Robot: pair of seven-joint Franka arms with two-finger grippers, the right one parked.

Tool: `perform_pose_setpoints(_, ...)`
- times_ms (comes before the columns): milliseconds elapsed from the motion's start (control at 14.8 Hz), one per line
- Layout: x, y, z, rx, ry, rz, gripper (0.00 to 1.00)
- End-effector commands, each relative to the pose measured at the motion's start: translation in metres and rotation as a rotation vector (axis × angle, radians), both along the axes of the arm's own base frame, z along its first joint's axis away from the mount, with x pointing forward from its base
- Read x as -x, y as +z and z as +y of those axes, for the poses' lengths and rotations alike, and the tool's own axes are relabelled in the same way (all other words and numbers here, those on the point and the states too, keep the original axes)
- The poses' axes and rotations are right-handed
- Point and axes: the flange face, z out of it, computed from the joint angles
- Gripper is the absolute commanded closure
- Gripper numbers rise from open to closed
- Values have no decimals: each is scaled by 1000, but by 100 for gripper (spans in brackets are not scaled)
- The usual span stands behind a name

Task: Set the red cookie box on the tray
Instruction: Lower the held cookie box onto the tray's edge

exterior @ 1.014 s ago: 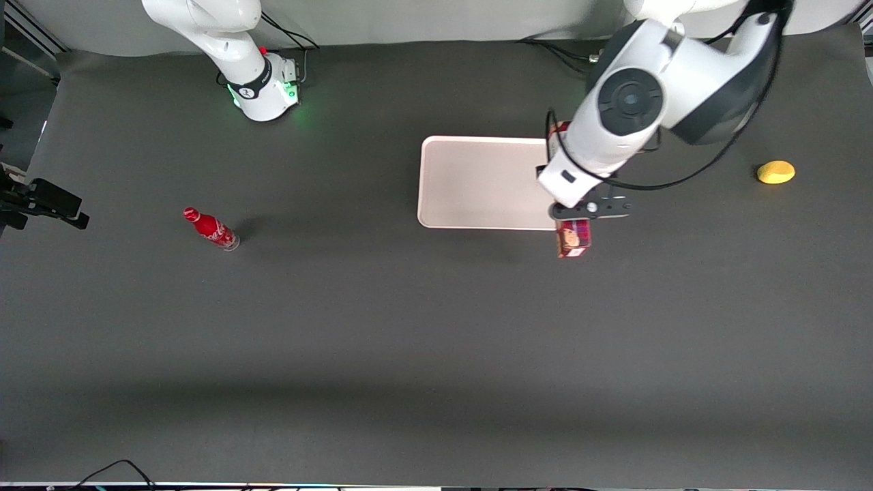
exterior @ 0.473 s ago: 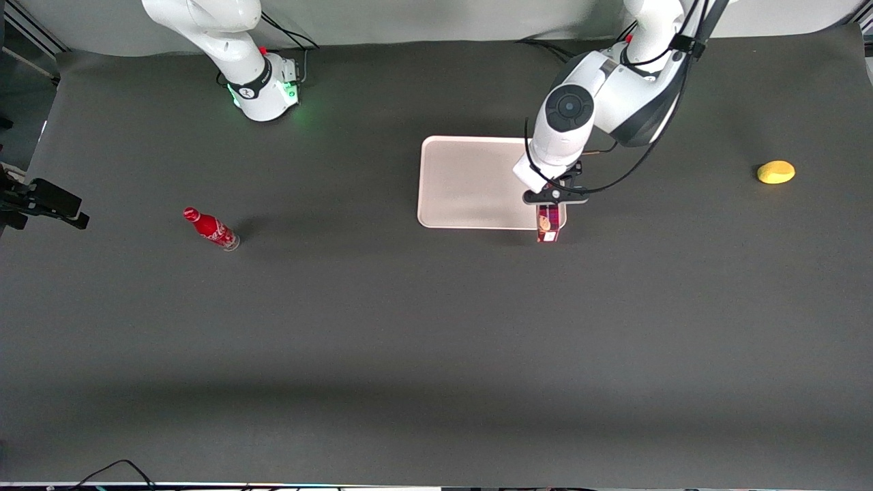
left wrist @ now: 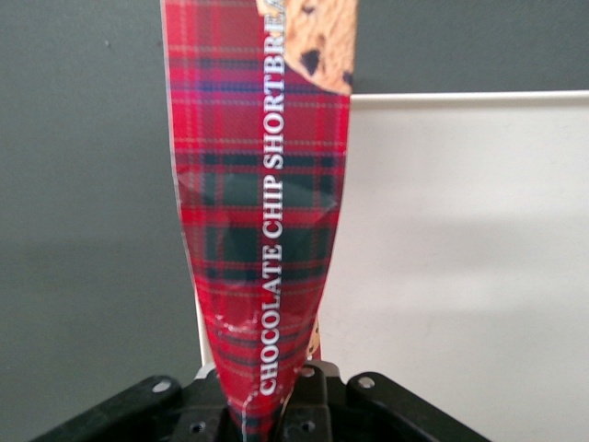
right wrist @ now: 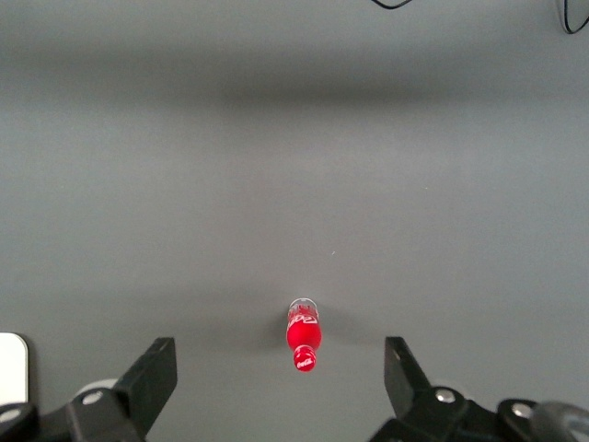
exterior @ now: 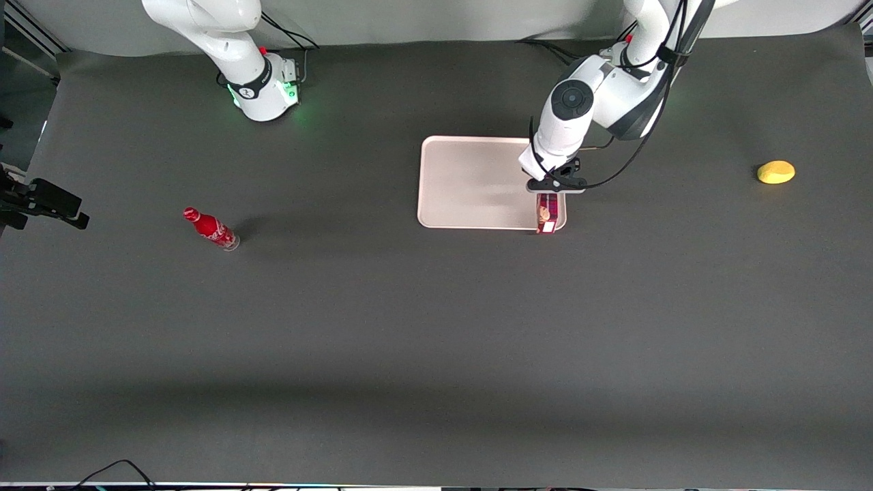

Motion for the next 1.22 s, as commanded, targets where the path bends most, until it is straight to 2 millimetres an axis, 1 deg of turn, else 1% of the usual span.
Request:
perform_pose_setpoints(0,13,-4,12,-1,11,-49,100)
perform_pose_setpoints(203,24,-13,14,-1,8,-50,100)
perform_pose_setpoints(473,31,-19,9,10,8,-40,100)
perform_pose_setpoints(676,30,-20,8,14,12,-32,100)
perform_pose_setpoints(743,29,-20,8,16,19,-30,63)
perform_pose_setpoints(811,28,-20,7,17,33,-28,38)
perform_pose_setpoints(878,26,-19,6,20,38,-29,25)
perform_pose_setpoints(946,25,-18,4,22,38,-24,2)
perform_pose_setpoints(1014,24,-18,3,24,38,-25,0)
perform_pose_setpoints(1149,24,-17,2,24,36,-25,0)
